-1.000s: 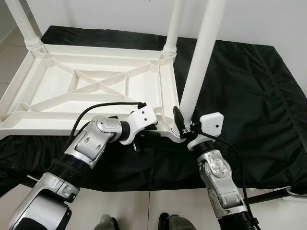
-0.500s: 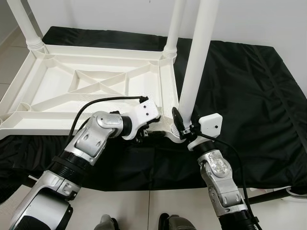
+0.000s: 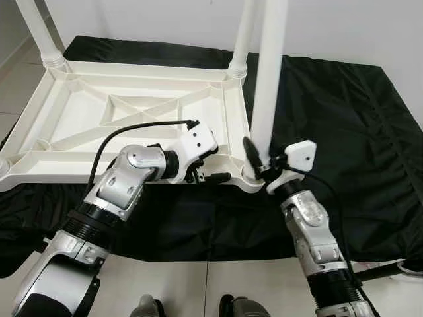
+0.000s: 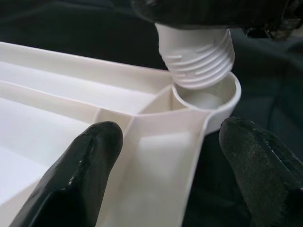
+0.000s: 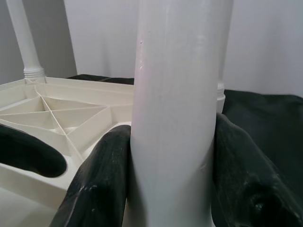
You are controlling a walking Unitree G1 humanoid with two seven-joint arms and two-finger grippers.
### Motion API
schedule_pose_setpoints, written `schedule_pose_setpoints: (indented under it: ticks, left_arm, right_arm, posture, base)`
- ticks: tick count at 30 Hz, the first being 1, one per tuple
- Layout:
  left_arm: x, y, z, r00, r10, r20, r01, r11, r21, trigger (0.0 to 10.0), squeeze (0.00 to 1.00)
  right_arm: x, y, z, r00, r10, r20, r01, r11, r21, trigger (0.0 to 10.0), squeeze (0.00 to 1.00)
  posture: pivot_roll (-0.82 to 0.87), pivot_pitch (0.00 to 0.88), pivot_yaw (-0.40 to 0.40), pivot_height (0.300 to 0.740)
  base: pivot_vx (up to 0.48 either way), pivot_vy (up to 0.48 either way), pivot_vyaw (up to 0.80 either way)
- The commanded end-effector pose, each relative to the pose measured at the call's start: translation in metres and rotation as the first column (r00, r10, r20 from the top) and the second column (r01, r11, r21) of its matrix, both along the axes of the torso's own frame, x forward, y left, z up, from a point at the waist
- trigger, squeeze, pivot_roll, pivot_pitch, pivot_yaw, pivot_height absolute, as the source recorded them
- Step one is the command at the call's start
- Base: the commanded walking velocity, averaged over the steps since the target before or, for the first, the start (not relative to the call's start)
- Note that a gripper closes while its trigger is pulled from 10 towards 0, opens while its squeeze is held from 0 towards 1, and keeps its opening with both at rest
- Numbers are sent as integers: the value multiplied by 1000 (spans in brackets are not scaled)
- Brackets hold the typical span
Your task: Building children table
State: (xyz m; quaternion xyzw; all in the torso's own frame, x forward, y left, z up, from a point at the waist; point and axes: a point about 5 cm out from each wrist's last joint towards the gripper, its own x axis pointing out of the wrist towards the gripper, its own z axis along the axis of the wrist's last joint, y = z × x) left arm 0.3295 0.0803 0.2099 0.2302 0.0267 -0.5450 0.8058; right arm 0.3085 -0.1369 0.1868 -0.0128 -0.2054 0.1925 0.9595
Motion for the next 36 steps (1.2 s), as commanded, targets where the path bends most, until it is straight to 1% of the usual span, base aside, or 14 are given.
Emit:
schedule_pose_setpoints:
  ticks: [1,6,8,12,14,17,19,22,23,24,28,33,35,36]
  left_arm:
    - [3,4,10,1000,0,-7,0,1000,-27,10000,0]
    - [9,10,16,999,44,-30,-46,997,-67,10000,0]
    - [14,12,21,995,87,-52,-92,989,-113,10000,0]
    - [22,13,36,984,139,-114,-161,962,-221,10000,0]
    - [22,13,36,984,139,-114,-161,962,-221,10000,0]
    - [24,12,46,981,139,-135,-172,945,-279,10000,0]
    - [23,10,55,979,116,-168,-169,924,-342,10000,0]
    - [22,9,58,979,104,-176,-163,918,-362,10000,0]
    - [21,8,61,979,87,-186,-154,910,-386,10000,0]
    - [21,8,61,979,87,-186,-154,910,-386,10000,0]
    - [16,3,67,978,4,-207,-95,896,-434,10000,0]
    - [11,-2,69,974,-58,-220,-50,889,-456,10000,0]
    - [5,-8,71,961,-143,-235,11,875,-485,10000,0]
    - [5,-8,71,961,-143,-235,11,875,-485,10000,0]
  right_arm:
    - [5,-9,7,1000,11,15,-11,1000,13,10000,0]
    - [11,-16,13,999,40,19,-40,999,11,10000,0]
    - [12,-15,16,994,111,8,-111,994,-1,10000,0]
    - [11,-11,15,964,263,-35,-264,964,-23,10000,0]
    - [11,-11,15,964,263,-35,-264,964,-23,10000,0]
    - [11,-10,16,947,317,-46,-318,948,-28,10000,0]
    - [11,-10,17,935,351,-56,-353,935,-28,10000,0]
    - [12,-10,17,931,360,-59,-362,932,-26,10000,0]
    - [11,-10,17,925,374,-64,-377,926,-27,10000,0]
    - [11,-10,17,925,374,-64,-377,926,-27,10000,0]
    - [10,-6,15,906,416,-79,-421,906,-45,10000,0]
    - [9,-4,15,895,437,-88,-442,895,-55,10000,0]
    - [9,-4,14,882,459,-104,-466,883,-59,10000,0]
    - [9,-4,14,882,459,-104,-466,883,-59,10000,0]
  posture:
    - [-22,100,-48,740]
    - [-19,92,-50,740]
    - [-15,84,-52,740]
    - [-7,63,-59,740]
    - [-7,63,-59,740]
    - [-3,53,-62,740]
    - [-1,48,-64,740]
    - [-1,48,-64,740]
    - [1,46,-65,740]
    - [1,46,-65,740]
    - [-1,43,-66,740]
    - [-9,40,-67,740]
    - [-18,35,-65,740]
    - [-18,35,-65,740]
  base:
    - [0,0,0]
    - [0,0,0]
    - [0,0,0]
    - [0,0,0]
    - [0,0,0]
    - [0,0,0]
    - [0,0,0]
    - [0,0,0]
    - [0,0,0]
    - [0,0,0]
    - [0,0,0]
    - [0,0,0]
    - [0,0,0]
    - [0,0,0]
